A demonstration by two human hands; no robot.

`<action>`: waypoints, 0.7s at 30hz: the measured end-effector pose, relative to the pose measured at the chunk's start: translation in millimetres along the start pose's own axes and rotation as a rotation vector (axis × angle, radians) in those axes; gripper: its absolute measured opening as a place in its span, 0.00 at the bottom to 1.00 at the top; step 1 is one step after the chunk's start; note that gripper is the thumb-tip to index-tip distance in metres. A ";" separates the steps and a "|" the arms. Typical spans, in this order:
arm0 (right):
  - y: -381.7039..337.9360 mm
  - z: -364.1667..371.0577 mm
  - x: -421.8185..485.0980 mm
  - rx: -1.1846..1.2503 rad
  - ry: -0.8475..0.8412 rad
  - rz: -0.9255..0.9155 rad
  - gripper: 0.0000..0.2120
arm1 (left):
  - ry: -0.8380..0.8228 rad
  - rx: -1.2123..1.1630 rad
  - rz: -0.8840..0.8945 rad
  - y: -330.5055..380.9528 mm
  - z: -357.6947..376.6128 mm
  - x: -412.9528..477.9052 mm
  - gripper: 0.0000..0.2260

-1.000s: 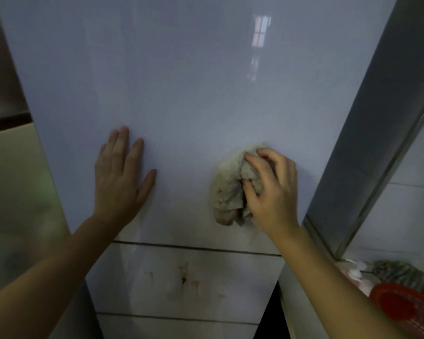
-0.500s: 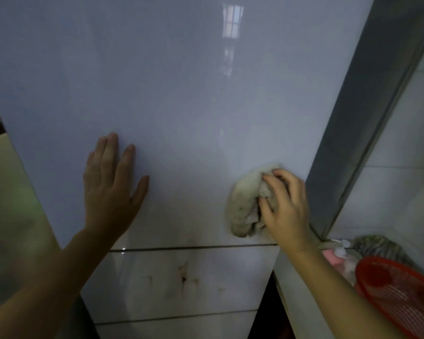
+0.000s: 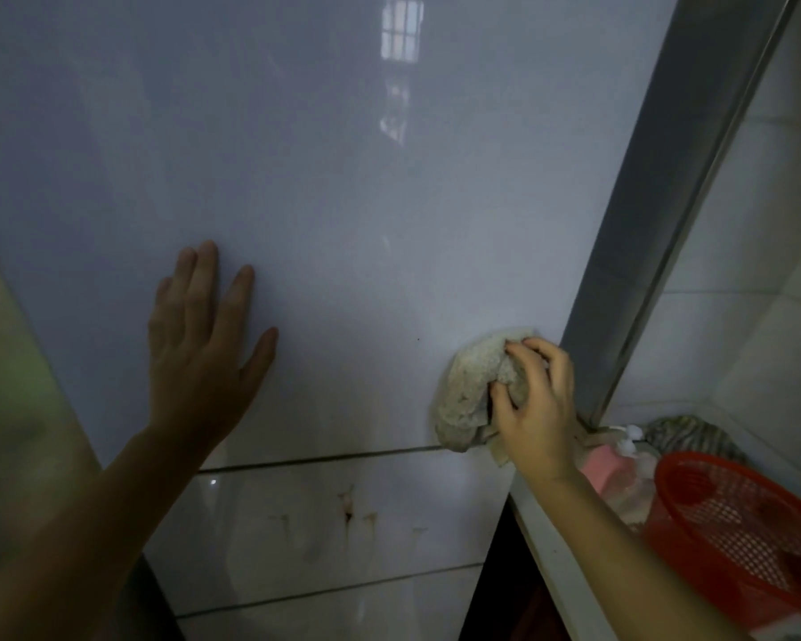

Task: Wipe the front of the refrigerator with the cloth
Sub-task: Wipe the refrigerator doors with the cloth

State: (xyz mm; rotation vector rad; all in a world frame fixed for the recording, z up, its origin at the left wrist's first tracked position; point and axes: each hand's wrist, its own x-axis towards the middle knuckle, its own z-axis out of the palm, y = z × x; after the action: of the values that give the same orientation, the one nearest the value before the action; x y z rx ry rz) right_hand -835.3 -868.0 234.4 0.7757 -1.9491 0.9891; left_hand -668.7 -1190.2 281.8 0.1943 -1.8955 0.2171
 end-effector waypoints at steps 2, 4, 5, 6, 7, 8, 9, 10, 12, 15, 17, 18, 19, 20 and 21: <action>-15.9 4.9 11.6 0.061 0.032 0.020 0.19 | -0.006 -0.002 0.005 -1.1 -1.0 -0.9 0.27; -35.3 11.2 31.7 0.099 0.059 -0.023 0.19 | -0.006 0.001 0.002 -0.1 0.2 -1.0 0.27; -45.1 15.1 42.0 0.109 0.070 -0.064 0.19 | -0.007 0.001 -0.007 1.2 1.6 -1.3 0.28; -53.9 19.7 50.9 0.115 0.080 -0.110 0.19 | -0.007 -0.001 -0.018 3.0 3.1 -1.9 0.28; -61.1 24.3 57.8 0.118 0.089 -0.151 0.19 | -0.002 -0.003 -0.028 4.8 4.5 -2.8 0.28; -66.1 29.1 62.5 0.119 0.097 -0.184 0.19 | 0.005 0.000 -0.036 6.5 5.8 -3.3 0.28; -68.1 33.2 64.1 0.116 0.107 -0.203 0.19 | 0.009 0.004 -0.040 7.9 6.5 -3.9 0.28; -67.2 36.4 62.2 0.109 0.115 -0.209 0.19 | 0.010 0.008 -0.042 9.2 6.6 -3.9 0.28; -57.3 39.7 49.6 0.097 0.110 -0.204 0.20 | 0.016 0.019 -0.034 11.3 6.0 -5.5 0.27; -28.3 41.4 17.1 0.083 0.057 -0.199 0.20 | 0.042 0.054 0.003 15.0 6.2 -14.4 0.24; -4.2 43.1 -7.8 0.066 0.008 -0.208 0.19 | 0.036 0.067 0.024 19.0 9.2 -24.9 0.23; 7.6 43.7 -20.3 0.054 -0.015 -0.212 0.19 | 0.031 0.069 0.028 21.6 11.5 -31.2 0.22; 18.3 44.2 -31.8 0.042 -0.032 -0.214 0.19 | 0.028 0.072 0.024 24.5 14.4 -38.7 0.22; 27.4 44.5 -41.9 0.035 -0.042 -0.212 0.18 | 0.025 0.073 0.015 27.3 17.4 -46.7 0.22; 34.7 44.8 -50.1 0.034 -0.046 -0.209 0.18 | 0.020 0.071 0.005 29.7 20.2 -55.5 0.22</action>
State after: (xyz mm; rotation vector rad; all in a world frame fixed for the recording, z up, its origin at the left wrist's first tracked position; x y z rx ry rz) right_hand -854.7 -880.4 162.3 1.0072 -1.8501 0.8870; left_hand -676.2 -1164.8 221.2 0.2351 -1.8698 0.2891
